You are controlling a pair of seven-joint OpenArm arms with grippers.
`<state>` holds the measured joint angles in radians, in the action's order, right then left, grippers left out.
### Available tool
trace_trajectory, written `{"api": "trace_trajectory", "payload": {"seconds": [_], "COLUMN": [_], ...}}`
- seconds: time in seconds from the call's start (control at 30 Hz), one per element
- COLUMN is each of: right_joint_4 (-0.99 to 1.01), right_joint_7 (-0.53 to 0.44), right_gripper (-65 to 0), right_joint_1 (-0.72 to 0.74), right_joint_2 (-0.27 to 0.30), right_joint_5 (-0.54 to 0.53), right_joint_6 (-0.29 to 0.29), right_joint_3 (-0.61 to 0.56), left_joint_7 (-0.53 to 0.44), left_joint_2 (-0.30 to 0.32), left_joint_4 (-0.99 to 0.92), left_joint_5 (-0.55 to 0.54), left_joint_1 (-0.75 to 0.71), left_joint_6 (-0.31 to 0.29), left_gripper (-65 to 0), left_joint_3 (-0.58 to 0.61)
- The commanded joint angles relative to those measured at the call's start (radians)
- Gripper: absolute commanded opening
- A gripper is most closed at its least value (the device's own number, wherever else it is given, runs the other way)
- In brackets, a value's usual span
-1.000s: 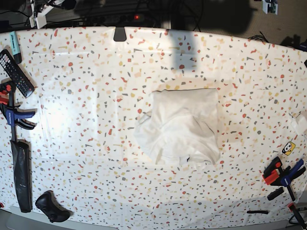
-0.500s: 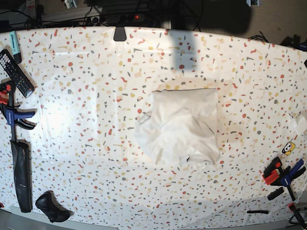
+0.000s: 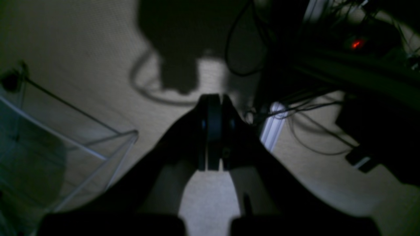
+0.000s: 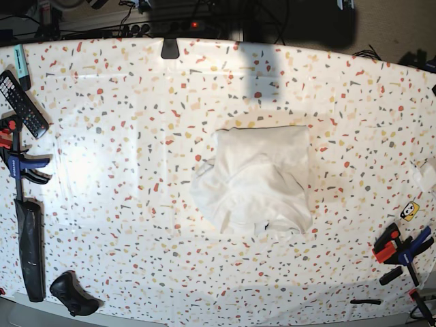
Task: Fold the T-shirt properly
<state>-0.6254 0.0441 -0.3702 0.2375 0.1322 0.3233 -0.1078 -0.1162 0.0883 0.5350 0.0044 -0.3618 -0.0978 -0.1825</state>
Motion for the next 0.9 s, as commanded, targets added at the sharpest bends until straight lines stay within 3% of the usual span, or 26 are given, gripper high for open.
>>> {"api": "trace_trajectory", "payload": {"seconds": [0.0, 0.1, 0.23, 0.87], "right_joint_4": [0.036, 0.153, 0.258, 0.281], "right_joint_7": [-0.031, -0.109, -0.193, -0.19], "right_gripper": [-55.8, -55.8, -55.8, -55.7], "right_joint_1": [0.023, 0.097, 0.165, 0.207], "right_joint_2": [0.006, -0.006, -0.029, -0.04], "right_joint_5": [0.003, -0.011, -0.012, -0.012], "right_joint_6": [-0.036, -0.122, -0.219, -0.223], "right_joint_3": [-0.02, -0.085, -0.129, -0.135], "left_joint_7": [-0.023, -0.042, -0.046, -0.058], "left_joint_2": [0.001, -0.012, -0.034, -0.044], "left_joint_4": [-0.036, -0.147, -0.229, -0.234], "left_joint_5": [0.024, 0.048, 0.048, 0.048], "left_joint_1": [0.013, 0.078, 0.134, 0.146], "left_joint_6": [0.011, 0.044, 0.045, 0.045], "left_gripper": [-65.0, -65.0, -65.0, -65.0], "left_joint_3": [0.001, 0.001, 0.001, 0.001]}}
